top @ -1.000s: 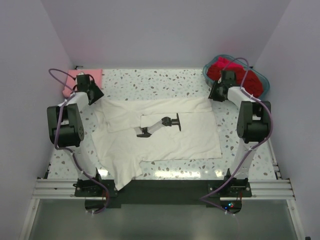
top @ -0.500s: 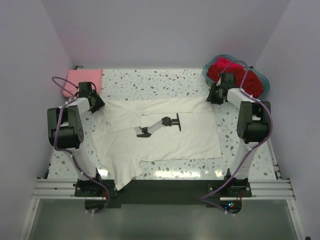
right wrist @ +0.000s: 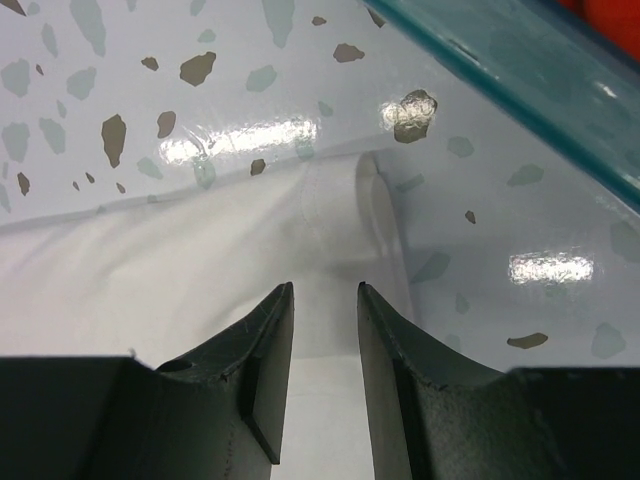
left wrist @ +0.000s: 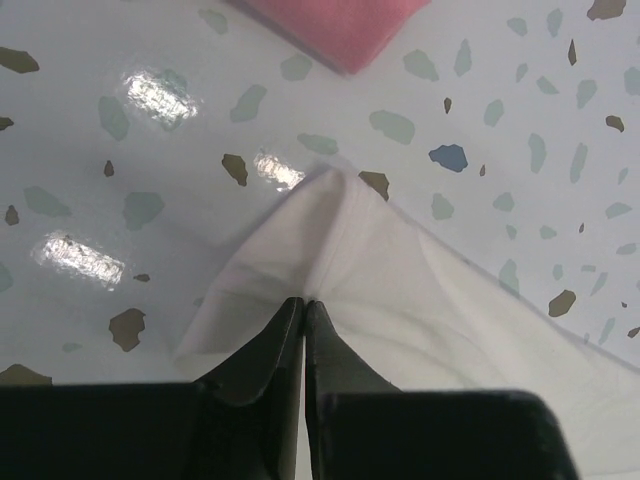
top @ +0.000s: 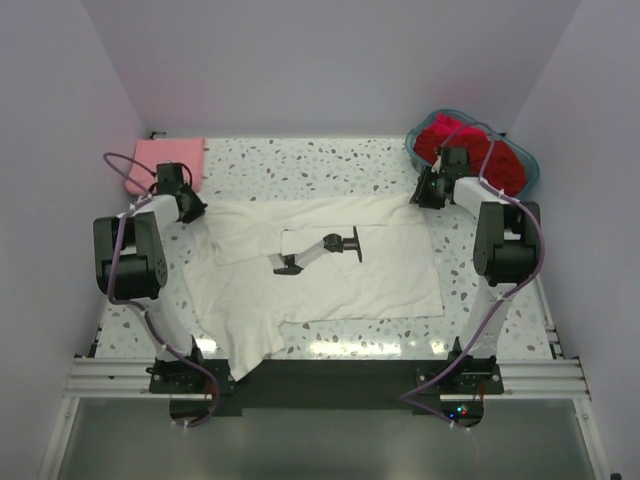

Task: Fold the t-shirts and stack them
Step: Fold the tshirt

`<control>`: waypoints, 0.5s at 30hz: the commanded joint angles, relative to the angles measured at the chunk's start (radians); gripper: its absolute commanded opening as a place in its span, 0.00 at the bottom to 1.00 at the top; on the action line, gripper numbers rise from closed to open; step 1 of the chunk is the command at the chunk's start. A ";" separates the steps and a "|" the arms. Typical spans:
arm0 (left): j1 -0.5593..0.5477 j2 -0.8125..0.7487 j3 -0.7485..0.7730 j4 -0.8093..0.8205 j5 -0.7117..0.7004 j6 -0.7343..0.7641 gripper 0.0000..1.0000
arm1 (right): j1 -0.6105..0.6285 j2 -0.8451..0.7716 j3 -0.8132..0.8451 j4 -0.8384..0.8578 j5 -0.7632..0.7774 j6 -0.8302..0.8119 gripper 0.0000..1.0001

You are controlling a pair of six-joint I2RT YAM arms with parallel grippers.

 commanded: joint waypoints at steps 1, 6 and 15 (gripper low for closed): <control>0.001 -0.075 0.028 -0.030 -0.040 -0.006 0.06 | 0.001 0.032 -0.019 0.036 -0.003 0.008 0.35; 0.001 -0.096 0.052 -0.111 -0.087 -0.001 0.02 | 0.002 0.056 -0.023 0.010 0.043 0.003 0.33; 0.003 -0.103 0.032 -0.165 -0.139 -0.009 0.02 | 0.001 0.073 0.006 -0.063 0.095 0.006 0.26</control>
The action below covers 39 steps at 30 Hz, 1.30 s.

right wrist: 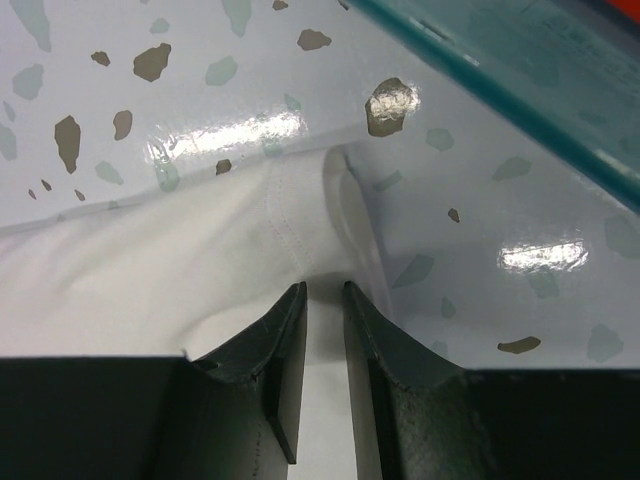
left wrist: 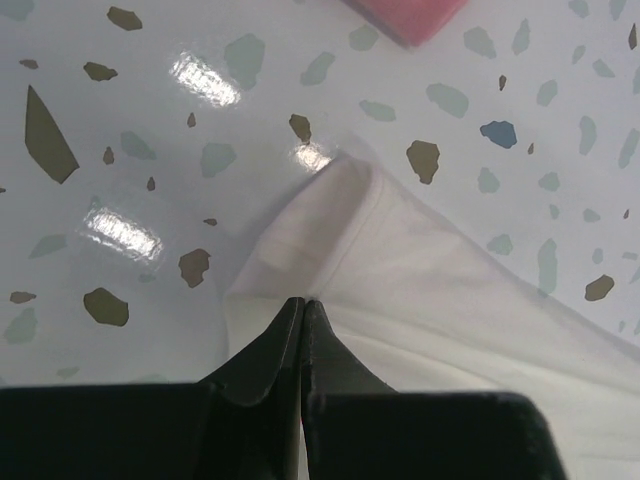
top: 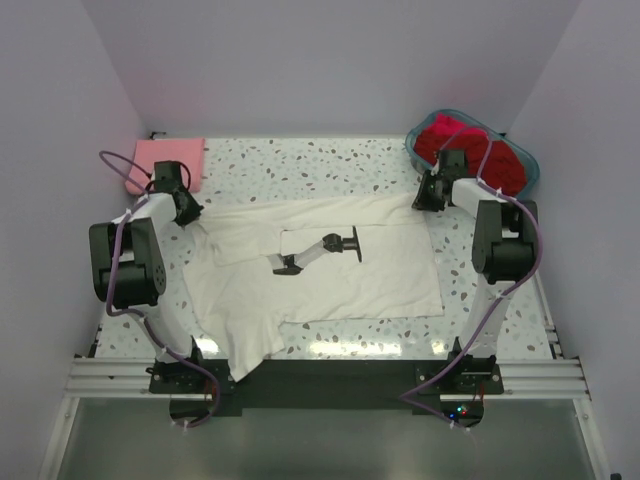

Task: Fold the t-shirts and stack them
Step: Fold the tshirt

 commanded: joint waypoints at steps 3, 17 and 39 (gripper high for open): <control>0.004 -0.032 0.025 -0.039 -0.105 -0.016 0.03 | 0.000 0.044 0.018 -0.080 0.067 0.006 0.25; -0.007 0.072 0.091 -0.004 -0.097 -0.020 0.31 | 0.002 -0.035 0.041 -0.103 0.048 -0.005 0.28; -0.193 -0.360 -0.170 -0.051 -0.094 -0.004 0.64 | 0.000 -0.149 -0.148 -0.057 0.106 0.165 0.26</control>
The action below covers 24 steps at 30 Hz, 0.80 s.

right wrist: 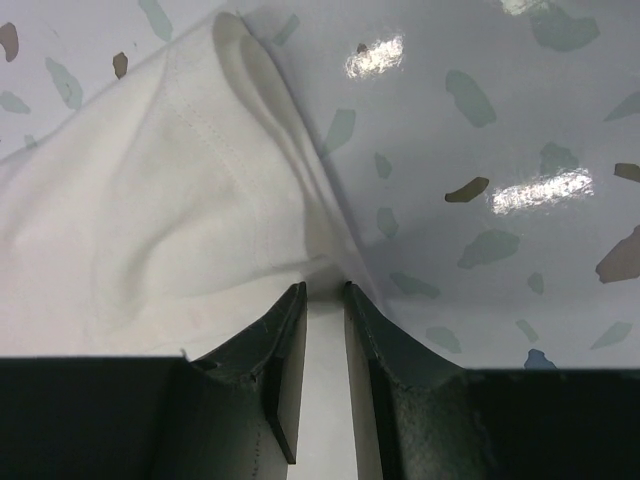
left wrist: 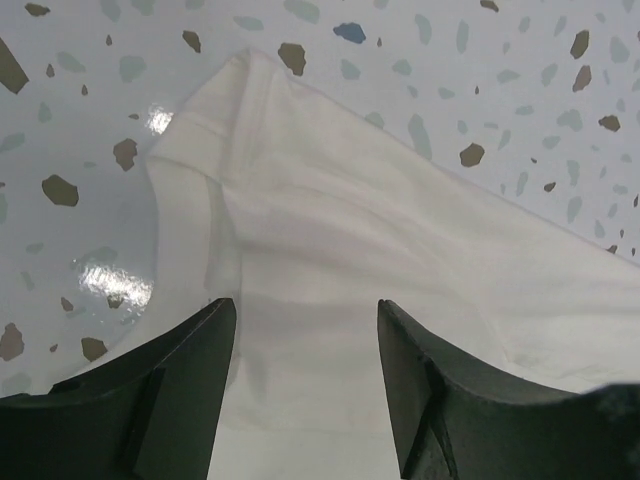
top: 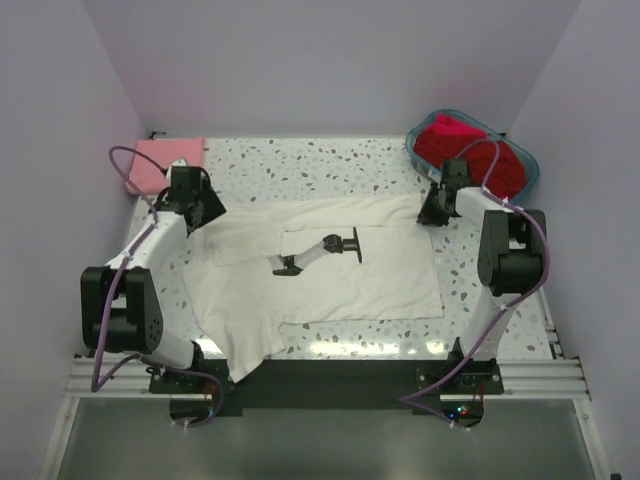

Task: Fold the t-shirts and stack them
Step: Fold the tshirt

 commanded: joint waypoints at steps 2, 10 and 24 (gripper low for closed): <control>-0.021 -0.074 -0.074 0.004 0.011 0.025 0.64 | -0.003 -0.026 -0.018 0.036 0.035 0.044 0.26; -0.022 -0.108 -0.166 0.035 0.018 0.048 0.64 | -0.001 -0.022 -0.004 0.008 0.066 0.043 0.27; -0.022 -0.106 -0.236 0.116 -0.027 0.071 0.64 | -0.003 -0.033 0.036 -0.038 0.081 -0.011 0.00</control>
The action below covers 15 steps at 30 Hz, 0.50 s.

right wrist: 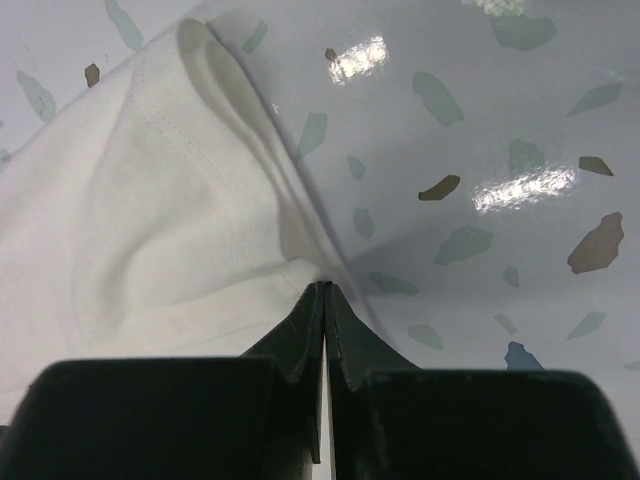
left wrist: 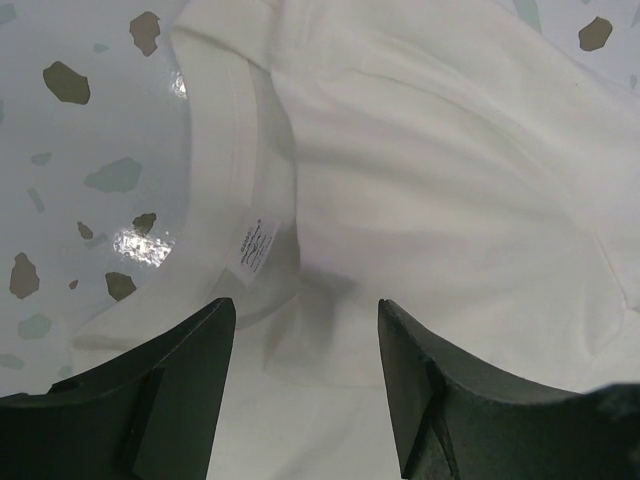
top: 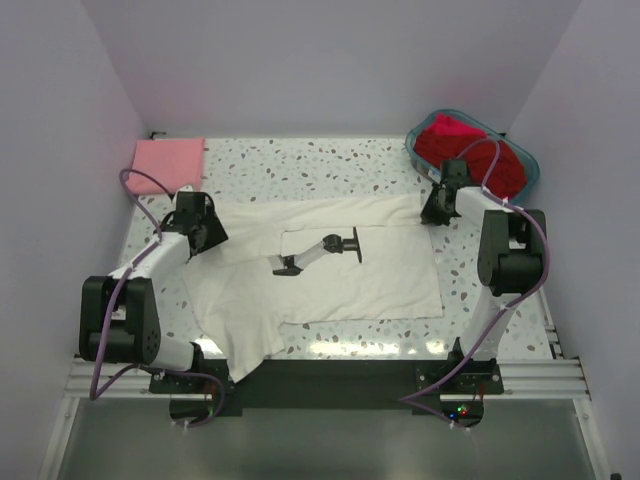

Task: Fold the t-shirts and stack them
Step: Fold the tshirt

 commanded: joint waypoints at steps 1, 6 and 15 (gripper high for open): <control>-0.001 -0.030 -0.007 0.068 -0.027 0.023 0.64 | -0.002 -0.033 0.039 -0.040 0.042 -0.024 0.00; -0.001 -0.027 -0.001 0.076 -0.024 0.023 0.64 | -0.002 -0.027 0.028 -0.032 0.045 0.002 0.27; -0.001 -0.029 -0.001 0.075 -0.024 0.025 0.64 | -0.002 -0.019 0.023 0.005 0.009 0.002 0.30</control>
